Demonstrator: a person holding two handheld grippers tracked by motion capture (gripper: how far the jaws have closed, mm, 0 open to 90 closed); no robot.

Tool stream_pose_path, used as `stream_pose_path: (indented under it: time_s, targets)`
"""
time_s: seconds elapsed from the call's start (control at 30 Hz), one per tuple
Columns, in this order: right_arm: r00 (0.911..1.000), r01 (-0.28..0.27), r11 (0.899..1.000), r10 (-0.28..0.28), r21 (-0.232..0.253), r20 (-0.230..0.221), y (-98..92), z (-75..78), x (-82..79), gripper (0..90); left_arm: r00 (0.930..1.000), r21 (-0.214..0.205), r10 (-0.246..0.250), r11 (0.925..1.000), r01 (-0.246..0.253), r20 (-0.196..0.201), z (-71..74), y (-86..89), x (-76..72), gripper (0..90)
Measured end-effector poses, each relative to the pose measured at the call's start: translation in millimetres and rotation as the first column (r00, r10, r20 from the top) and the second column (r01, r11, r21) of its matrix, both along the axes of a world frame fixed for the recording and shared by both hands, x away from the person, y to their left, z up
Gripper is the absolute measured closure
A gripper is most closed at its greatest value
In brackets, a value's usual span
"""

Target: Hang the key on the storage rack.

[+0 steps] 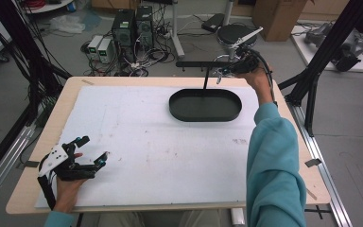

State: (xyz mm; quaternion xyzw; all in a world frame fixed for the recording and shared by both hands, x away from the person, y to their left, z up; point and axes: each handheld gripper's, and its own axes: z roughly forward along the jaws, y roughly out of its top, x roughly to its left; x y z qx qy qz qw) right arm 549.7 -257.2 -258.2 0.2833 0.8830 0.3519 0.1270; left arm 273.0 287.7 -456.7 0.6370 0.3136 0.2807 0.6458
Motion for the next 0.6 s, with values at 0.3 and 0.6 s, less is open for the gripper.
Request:
stream_pose_path:
  time_s: [0.3, 0.6]
  targets:
    - [0.9996, 0.024, 1.000, -0.024, -0.003, 0.014, 0.7, -1.0, 1.7, 89.4, 1.0000, 0.000, -0.001, 1.0000, 0.001, 0.000, 0.0, -0.1, -0.1, 1.7]
    - [0.9981, 0.053, 0.998, -0.053, -0.014, 0.032, 0.0, -0.7, 2.5, 89.3, 1.0000, 0.002, -0.002, 1.0000, 0.002, 0.000, 0.0, -0.1, -0.3, 1.7]
